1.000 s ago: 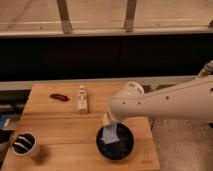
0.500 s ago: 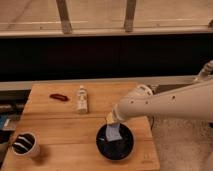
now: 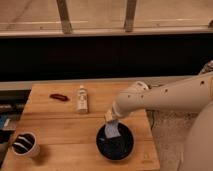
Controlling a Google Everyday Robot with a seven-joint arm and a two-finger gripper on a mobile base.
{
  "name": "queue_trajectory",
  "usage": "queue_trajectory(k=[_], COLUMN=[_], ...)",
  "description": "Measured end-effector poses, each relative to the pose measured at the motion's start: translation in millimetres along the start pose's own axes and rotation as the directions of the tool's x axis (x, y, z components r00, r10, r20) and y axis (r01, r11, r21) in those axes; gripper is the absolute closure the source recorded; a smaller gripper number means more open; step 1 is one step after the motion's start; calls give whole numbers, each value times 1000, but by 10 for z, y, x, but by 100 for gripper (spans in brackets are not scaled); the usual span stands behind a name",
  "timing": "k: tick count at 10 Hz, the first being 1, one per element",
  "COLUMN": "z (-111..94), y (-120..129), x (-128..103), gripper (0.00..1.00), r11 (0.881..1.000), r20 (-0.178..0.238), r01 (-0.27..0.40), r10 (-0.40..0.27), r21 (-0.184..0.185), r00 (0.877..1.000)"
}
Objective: Place the white sponge in the ceramic bowl
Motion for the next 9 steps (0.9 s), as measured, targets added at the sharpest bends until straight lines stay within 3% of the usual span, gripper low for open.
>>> queue_trajectory(k=[3,7,9], z=[4,-33,-33], y=[110,314,375], x=[135,155,131], gripper=[68,28,20], r11=[1000,997,995], r20=[-57,-90,-101], r01=[23,69,84], r10=[-22,-64,-78], r21=[19,46,51], r00=[998,994,992])
